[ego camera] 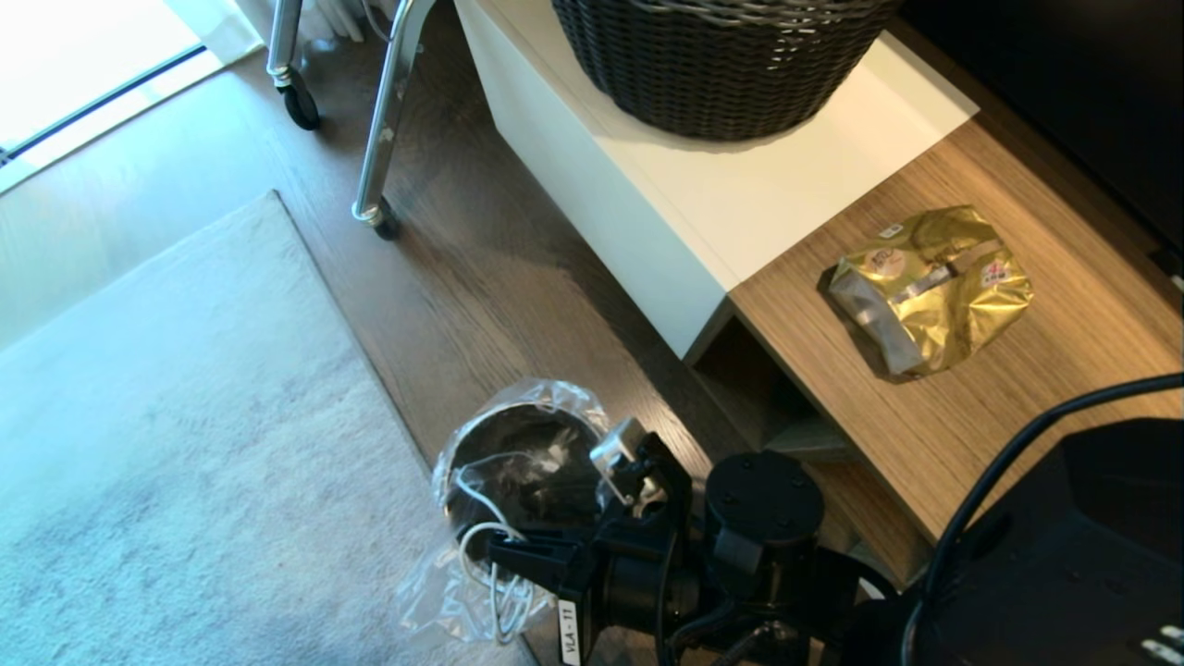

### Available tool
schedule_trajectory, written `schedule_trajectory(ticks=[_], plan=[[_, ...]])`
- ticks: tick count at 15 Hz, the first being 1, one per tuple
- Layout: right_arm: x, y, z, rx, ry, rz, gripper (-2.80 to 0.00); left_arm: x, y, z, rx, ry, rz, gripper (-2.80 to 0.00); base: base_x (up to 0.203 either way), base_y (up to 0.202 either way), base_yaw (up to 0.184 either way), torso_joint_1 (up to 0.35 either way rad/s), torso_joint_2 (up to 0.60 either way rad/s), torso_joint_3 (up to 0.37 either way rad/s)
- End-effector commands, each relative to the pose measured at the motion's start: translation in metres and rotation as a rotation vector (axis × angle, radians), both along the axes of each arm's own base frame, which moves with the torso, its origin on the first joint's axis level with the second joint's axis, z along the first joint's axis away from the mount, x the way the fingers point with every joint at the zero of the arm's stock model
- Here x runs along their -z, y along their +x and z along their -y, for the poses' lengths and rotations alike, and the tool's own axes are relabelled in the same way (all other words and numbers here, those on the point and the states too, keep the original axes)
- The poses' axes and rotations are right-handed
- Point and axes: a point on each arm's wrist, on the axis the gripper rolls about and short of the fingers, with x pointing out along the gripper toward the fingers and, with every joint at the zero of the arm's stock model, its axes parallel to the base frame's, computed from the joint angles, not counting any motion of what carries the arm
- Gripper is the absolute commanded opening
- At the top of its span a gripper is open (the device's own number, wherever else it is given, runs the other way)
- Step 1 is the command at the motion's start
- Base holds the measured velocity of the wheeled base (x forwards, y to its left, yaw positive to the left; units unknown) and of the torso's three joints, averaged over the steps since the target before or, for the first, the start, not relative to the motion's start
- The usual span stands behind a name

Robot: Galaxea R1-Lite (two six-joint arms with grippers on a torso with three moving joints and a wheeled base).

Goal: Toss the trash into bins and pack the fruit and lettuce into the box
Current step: Throw it into the trash can

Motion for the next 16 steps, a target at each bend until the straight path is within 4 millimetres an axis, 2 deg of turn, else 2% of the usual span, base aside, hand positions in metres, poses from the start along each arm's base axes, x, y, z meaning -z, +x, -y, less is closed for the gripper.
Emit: schedule_trajectory(ticks=[1, 10, 16], plan=[[-0.001, 0.000, -0.001, -0.002, 0.008, 0.003, 0.00, 0.000, 0.000, 0.000, 0.000, -0.001, 0.001, -2.80, 0.000, 0.000, 0.000, 0.000, 0.00, 0.000], [0.004, 0.008, -0.002, 0.013, 0.071, 0.042, 0.00, 0.000, 0.000, 0.000, -0.001, -0.001, 0.001, -2.80, 0.000, 0.000, 0.000, 0.000, 0.00, 0.000], [0.000, 0.020, 0.009, 0.058, 0.088, 0.057, 0.00, 0.000, 0.000, 0.000, 0.000, -0.001, 0.000, -2.80, 0.000, 0.000, 0.000, 0.000, 0.00, 0.000]])
